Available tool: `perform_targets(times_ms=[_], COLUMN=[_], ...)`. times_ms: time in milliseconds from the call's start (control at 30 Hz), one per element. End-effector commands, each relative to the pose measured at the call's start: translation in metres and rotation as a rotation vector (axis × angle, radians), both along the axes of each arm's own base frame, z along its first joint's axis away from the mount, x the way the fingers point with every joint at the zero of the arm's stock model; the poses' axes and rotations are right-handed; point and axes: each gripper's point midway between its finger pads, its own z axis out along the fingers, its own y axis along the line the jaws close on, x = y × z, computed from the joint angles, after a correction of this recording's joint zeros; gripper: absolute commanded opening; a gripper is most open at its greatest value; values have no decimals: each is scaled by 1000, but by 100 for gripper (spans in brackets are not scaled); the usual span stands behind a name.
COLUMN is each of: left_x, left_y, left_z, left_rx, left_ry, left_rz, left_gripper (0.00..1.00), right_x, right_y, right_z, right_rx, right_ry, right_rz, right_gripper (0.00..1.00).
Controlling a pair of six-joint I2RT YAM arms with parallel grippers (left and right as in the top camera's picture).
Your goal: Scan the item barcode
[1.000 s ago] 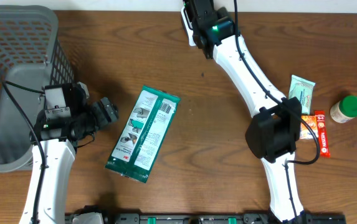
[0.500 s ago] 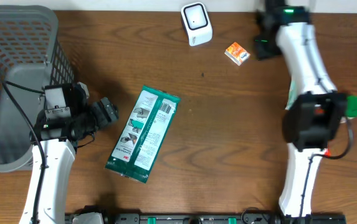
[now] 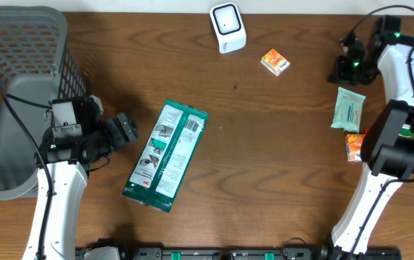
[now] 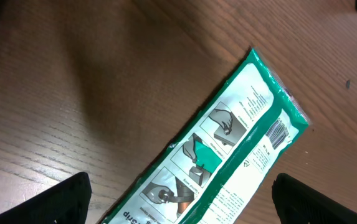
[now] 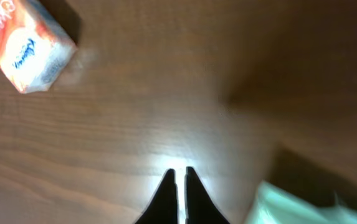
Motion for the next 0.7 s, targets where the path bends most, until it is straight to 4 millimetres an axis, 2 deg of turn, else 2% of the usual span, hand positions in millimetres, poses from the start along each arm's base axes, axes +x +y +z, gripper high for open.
perform_targets(times_ms=[0,200,233,333,533,667], left_x=[1,1,1,1,1,1], left_y=[5,5,5,5,5,5], left_z=[0,0,0,0,0,0], left_rx=[5,5,5,5,5,5], left_ry=[5,5,5,5,5,5], left_rz=[26,26,26,26,26,26], left_gripper=[93,93,93,93,93,93], right_x=[3,5,5,14,30,35], right_y=[34,75,77,80,110,115], right_z=[-5,-12,-15,-20,-15,-14], right_rx=[66,-7,-50,-209,-268,-309], right_ry=[-56,-109,-108,-115,-203,-222], right_rz=[93,311,335,367,460,466], right_gripper=[2,24,26,40,53,57])
